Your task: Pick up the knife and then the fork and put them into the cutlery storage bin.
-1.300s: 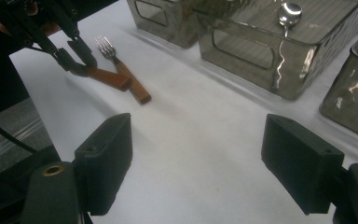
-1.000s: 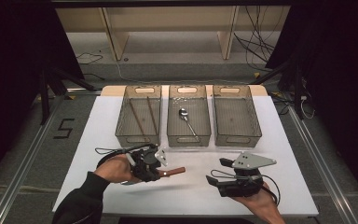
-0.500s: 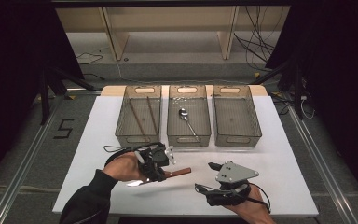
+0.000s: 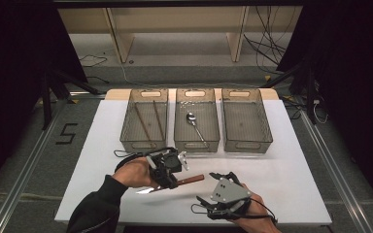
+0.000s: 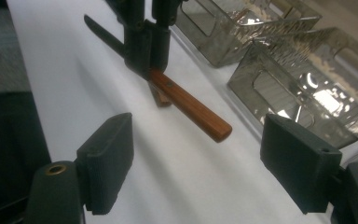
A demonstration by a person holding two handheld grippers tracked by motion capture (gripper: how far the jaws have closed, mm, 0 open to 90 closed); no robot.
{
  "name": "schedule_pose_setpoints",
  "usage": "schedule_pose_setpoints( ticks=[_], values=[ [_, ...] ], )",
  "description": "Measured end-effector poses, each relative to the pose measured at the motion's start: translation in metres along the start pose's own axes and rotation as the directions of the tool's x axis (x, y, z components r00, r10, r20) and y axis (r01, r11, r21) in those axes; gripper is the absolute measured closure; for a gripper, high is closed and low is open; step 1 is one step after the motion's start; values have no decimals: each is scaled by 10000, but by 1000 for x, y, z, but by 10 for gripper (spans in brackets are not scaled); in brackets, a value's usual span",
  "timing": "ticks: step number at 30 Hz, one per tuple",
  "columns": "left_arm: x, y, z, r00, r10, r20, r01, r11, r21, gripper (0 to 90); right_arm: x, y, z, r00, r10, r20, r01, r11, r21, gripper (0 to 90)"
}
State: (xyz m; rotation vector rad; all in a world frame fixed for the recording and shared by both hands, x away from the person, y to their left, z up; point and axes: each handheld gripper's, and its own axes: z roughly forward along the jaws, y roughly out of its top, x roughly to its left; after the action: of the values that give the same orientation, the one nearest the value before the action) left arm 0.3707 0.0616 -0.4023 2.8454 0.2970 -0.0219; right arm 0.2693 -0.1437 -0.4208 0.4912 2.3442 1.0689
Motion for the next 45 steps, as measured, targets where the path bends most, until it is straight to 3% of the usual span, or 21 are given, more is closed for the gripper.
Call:
schedule_pose_setpoints(
  ticks=[5, 10, 19, 20, 22, 23, 25, 27, 28, 29, 30, 31, 32, 33, 34, 37, 39, 41, 43, 44, 45],
  values=[
    [0, 2, 1, 10000, -34, 85, 33, 10000, 53, 769, 12, 1, 7, 9904, -1274, 535, 1258, 9915, 323, 284],
    [0, 4, 2, 9998, -121, 167, 119, 9999, 101, 769, 21, 3, 14, 9696, -2263, 933, 2215, 9734, 589, 302],
    [0, 5, 3, 9995, -41, 313, 34, 9997, 223, 769, 40, 4, 28, 9172, -3693, 1494, 3556, 9280, 1112, 340],
    [0, 6, 3, 9995, -41, 301, 34, 9997, 230, 769, 39, 5, 29, 8952, -4219, 1434, 4050, 9045, 1334, 349],
    [-1, 6, 3, 9995, -13, 324, 5, 9997, 243, 769, 42, 5, 31, 8837, -4434, 1496, 4255, 8944, 1376, 368],
    [-2, 7, 3, 9996, 5, 287, -12, 9997, 231, 769, 42, 6, 32, 8620, -4846, 1488, 4644, 8726, 1514, 371],
    [-3, 8, 2, 9995, 71, 317, -76, 9998, 169, 770, 47, 5, 37, 8445, -5096, 1650, 4852, 8583, 1671, 375],
    [-3, 8, 2, 9994, 114, 340, -121, 9997, 209, 770, 51, 6, 39, 8393, -5135, 1783, 4871, 8561, 1727, 385],
    [-3, 8, 3, 9992, 107, 378, -116, 9997, 232, 770, 51, 6, 41, 8284, -5292, 1837, 5023, 8469, 1747, 389],
    [-3, 9, 3, 9992, 117, 369, -126, 9996, 239, 770, 54, 7, 42, 8319, -5220, 1885, 4926, 8509, 1824, 390],
    [-4, 9, 4, 9993, 86, 375, -93, 9997, 204, 770, 53, 8, 44, 8040, -5633, 1902, 5347, 8250, 1831, 393],
    [-4, 9, 4, 9991, 127, 405, -138, 9996, 259, 770, 54, 8, 45, 7978, -5699, 1967, 5392, 8205, 1901, 398],
    [-4, 9, 4, 9991, 133, 411, -144, 9995, 268, 770, 56, 9, 46, 8089, -5525, 2009, 5188, 8316, 1981, 405],
    [-4, 9, 4, 9989, 148, 438, -160, 9995, 266, 770, 57, 9, 47, 7932, -5731, 2060, 5386, 8180, 2018, 412],
    [-4, 9, 4, 9986, 184, 491, -197, 9994, 273, 770, 58, 9, 48, 7858, -5837, 2043, 5471, 8102, 2105, 417],
    [-4, 9, 4, 9986, 149, 516, -163, 9995, 265, 770, 60, 8, 53, 7489, -6293, 2076, 5872, 7755, 2321, 442],
    [-4, 9, 3, 9985, 113, 539, -127, 9996, 254, 770, 60, 8, 56, 7323, -6482, 2087, 6032, 7597, 2427, 454],
    [-4, 9, 4, 9983, 130, 566, -144, 9996, 259, 770, 62, 7, 58, 7273, -6504, 2192, 6004, 7576, 2561, 471],
    [-5, 10, 5, 9981, 150, 603, -169, 9994, 306, 770, 63, 6, 60, 7130, -6651, 2219, 6123, 7448, 2651, 486],
    [-5, 10, 5, 9979, 144, 633, -165, 9993, 326, 770, 63, 6, 60, 6977, -6822, 2185, 6278, 7292, 2723, 498],
    [-5, 10, 5, 9977, 182, 653, -206, 9991, 366, 770, 63, 6, 61, 6930, -6850, 2248, 6300, 7269, 2733, 511]
  ],
)
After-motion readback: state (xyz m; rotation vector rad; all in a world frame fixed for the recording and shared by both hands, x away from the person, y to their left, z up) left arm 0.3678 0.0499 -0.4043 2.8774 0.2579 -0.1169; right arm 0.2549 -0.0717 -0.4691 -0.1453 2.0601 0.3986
